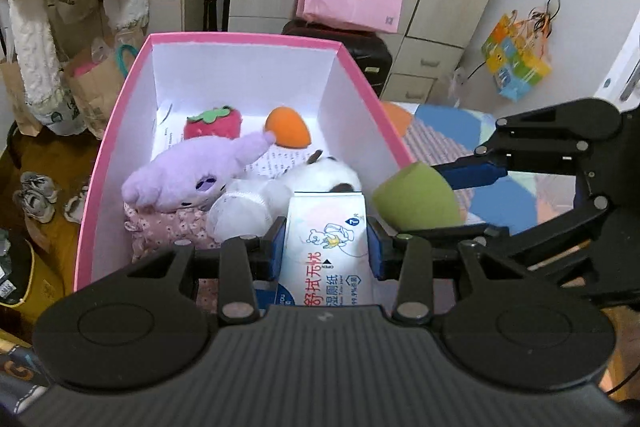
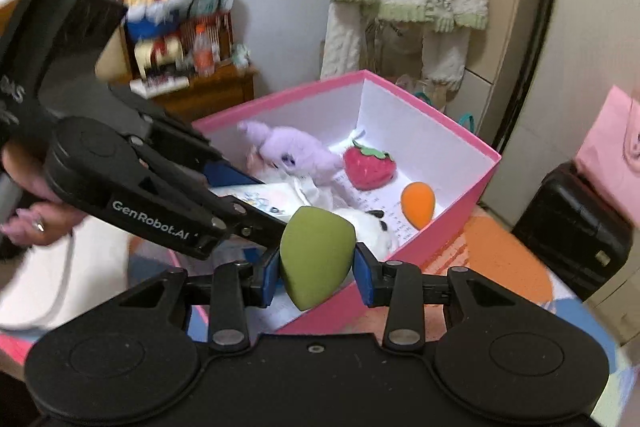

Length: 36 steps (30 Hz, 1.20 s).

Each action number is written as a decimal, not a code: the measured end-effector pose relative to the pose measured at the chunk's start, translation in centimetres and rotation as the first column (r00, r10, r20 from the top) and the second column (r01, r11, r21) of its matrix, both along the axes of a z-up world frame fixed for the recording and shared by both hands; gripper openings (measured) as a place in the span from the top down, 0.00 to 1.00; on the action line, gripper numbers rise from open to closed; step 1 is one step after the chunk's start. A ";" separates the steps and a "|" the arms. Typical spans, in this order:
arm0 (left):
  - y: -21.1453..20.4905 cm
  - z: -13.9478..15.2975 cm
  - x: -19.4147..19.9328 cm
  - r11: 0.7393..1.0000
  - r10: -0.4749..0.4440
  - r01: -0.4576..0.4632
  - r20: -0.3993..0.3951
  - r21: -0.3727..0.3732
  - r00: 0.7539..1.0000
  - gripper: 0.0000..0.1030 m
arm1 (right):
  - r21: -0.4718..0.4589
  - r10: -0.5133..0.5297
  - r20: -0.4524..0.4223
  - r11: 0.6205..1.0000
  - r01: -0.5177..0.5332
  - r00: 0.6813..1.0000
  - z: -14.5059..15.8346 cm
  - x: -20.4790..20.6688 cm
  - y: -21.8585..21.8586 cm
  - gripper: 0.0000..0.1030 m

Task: Organize soft objects
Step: 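Carry the tissue pack and green sponge with both tools over the pink box, then open both tools to drop the tissue pack and sponge into the box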

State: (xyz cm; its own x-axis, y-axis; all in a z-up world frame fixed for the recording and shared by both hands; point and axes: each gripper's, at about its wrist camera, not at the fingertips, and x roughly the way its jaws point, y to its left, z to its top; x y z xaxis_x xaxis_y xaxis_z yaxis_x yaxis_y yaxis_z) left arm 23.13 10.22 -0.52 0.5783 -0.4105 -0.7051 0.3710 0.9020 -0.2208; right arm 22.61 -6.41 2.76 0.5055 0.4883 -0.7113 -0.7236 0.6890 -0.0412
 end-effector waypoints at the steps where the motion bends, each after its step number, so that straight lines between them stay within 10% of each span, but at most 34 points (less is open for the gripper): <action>1: 0.0 -0.2 0.2 1.000 0.007 -0.007 -0.002 -0.001 1.000 0.62 | -0.010 0.009 -0.004 1.000 -0.009 1.000 -0.1 0.1 0.2 0.57; 36: 0.1 5.3 -8.3 1.000 0.011 -0.015 0.156 0.027 0.988 0.29 | 0.017 -0.079 0.115 0.997 0.077 0.990 3.1 -6.5 -1.4 0.35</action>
